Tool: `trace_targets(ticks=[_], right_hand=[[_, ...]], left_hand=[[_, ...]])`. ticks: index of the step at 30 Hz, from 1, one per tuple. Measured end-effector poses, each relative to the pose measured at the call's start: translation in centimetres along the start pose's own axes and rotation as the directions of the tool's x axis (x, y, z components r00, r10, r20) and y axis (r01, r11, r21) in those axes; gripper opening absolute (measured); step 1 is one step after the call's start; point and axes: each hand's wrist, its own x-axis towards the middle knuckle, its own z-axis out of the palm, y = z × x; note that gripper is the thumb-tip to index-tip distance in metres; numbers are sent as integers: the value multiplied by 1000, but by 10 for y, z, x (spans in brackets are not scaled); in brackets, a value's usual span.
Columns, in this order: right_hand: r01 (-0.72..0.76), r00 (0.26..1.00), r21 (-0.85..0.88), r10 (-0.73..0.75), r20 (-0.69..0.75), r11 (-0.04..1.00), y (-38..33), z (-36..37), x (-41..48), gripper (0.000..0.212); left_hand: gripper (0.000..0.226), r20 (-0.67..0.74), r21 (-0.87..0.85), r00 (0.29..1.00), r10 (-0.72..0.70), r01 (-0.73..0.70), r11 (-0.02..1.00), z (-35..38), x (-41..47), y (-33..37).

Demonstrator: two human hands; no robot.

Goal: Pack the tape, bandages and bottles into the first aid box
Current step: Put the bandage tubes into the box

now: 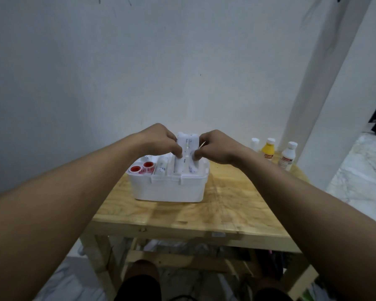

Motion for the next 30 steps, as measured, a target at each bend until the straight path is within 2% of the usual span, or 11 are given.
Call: trace_targets(ticks=[3,8,14,17,20,25,30], right_hand=[[27,1000,2,-27,12,1000,4,4,-1,31],[21,999,-63,-19,31,998,6,8,-1,17],[48,999,-126,-46,20,991,14,14,0,14],[90,996,-143,-85,37,986,17,14,-1,27],[102,994,-163,-94,59,981,19,13,-2,27],[88,993,-215,-67,101,973,19,12,-3,14],[92,989,-221,-64,131,971,22,12,-3,22]], left_hand=[[25,41,35,999,13,-14,999,2,1,-5],[26,71,123,997,13,-22,992,6,2,-9],[32,93,201,996,11,-29,979,10,0,-10],[23,93,230,995,26,-47,972,13,1,-10],[34,106,298,994,36,-67,952,16,1,-10],[17,123,339,992,30,-70,938,17,-1,-4],[20,179,379,983,34,-100,920,16,-4,3]])
